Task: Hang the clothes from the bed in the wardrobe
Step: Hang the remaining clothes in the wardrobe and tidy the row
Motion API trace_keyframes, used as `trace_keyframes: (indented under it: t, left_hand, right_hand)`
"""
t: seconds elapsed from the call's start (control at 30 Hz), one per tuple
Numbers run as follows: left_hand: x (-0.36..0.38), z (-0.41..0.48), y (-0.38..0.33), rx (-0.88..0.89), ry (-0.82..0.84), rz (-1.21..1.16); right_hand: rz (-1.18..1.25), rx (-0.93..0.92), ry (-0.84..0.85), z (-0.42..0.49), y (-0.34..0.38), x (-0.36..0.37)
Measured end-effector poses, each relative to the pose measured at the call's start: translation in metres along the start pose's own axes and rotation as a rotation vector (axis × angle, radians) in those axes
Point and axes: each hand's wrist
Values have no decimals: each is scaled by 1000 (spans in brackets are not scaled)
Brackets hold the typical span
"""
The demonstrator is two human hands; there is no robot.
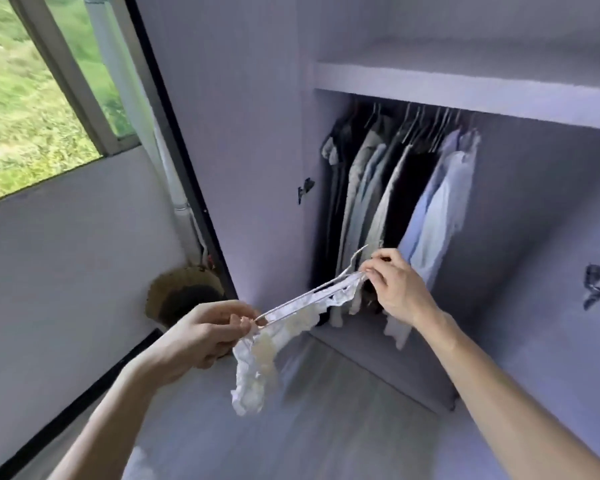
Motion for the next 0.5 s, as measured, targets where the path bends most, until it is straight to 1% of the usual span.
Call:
trace_keyframes:
  t: [0.07,0.13,0.17,0.23,0.33,0.5]
  left_hand:
    - [17,29,-4,-3,14,-38]
    - [35,59,-7,-19,-18,-94]
    - [44,75,-7,-31,-30,-139]
    - [64,105,-7,-49,-36,-231]
    - [99,149,-17,-73,-10,-272]
    - [164,206,-46,-109,73,-420]
  right_hand:
    - [-46,110,68,-10,-21,-17]
    - [-95,205,63,-18,-39,-39]
    - [-121,250,34,-22,-48,-51]
    - [-175,315,-66,-25,-62,-78]
    - [-247,384,-248,-14,-82,-120]
    - [-322,414,-476,38,-120,-189]
Point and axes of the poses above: each hand's wrist, its own z-axis towards the middle knuckle, its own x-axis out of the palm, y = z × x, and after that the axes turned 7 degrees about -z, right-handed
